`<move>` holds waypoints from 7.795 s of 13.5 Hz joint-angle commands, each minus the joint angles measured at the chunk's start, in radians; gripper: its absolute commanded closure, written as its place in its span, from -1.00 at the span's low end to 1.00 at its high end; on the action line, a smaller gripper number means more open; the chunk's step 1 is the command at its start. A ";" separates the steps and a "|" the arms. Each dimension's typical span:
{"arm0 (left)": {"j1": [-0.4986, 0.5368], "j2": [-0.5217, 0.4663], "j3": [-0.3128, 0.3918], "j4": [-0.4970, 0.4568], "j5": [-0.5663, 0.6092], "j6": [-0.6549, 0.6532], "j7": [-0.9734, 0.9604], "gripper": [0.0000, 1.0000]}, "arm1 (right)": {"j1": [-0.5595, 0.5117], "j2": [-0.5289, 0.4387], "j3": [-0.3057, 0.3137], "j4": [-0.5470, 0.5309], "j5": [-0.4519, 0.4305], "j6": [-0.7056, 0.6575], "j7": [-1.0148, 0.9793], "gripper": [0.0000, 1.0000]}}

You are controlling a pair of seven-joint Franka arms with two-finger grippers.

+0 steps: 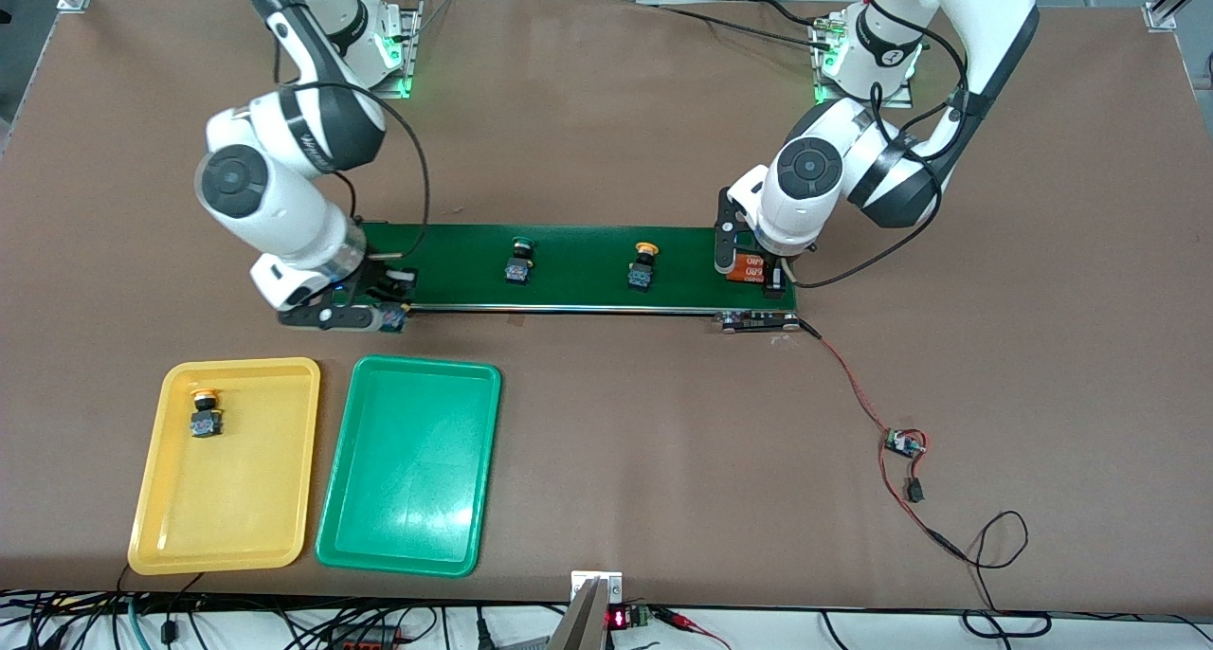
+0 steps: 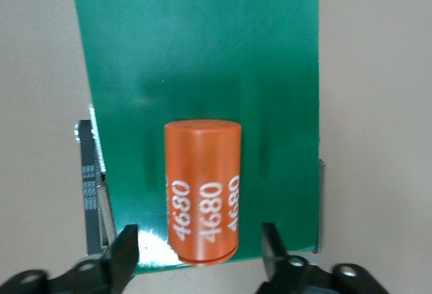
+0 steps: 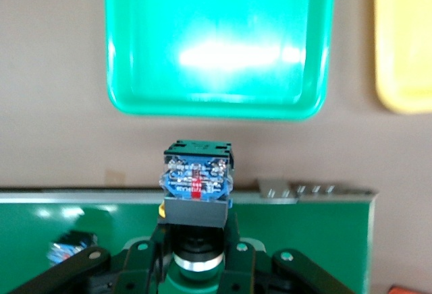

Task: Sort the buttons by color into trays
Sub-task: 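Lift the green button with the right gripper while the left gripper places the cylinder, then release the button in the green tray while the left gripper withdraws, then move the right gripper back over the belt buttons, then grasp the next green-capped button on the belt with the right gripper, then carry the green-capped button over the green tray with the right gripper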

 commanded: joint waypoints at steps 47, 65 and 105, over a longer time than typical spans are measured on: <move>-0.052 -0.259 0.594 0.528 -0.364 -0.531 -1.003 -1.00 | 0.137 0.102 -0.225 -0.041 -0.198 0.161 -0.010 -1.00; -0.054 -0.237 0.592 0.589 -0.331 -0.643 -0.942 -1.00 | 0.135 0.007 -0.122 -0.235 -0.029 0.101 0.188 -1.00; -0.054 -0.345 0.572 0.428 -0.303 -0.584 -0.954 -1.00 | 0.204 0.530 -0.190 0.468 -0.127 0.222 -0.091 0.44</move>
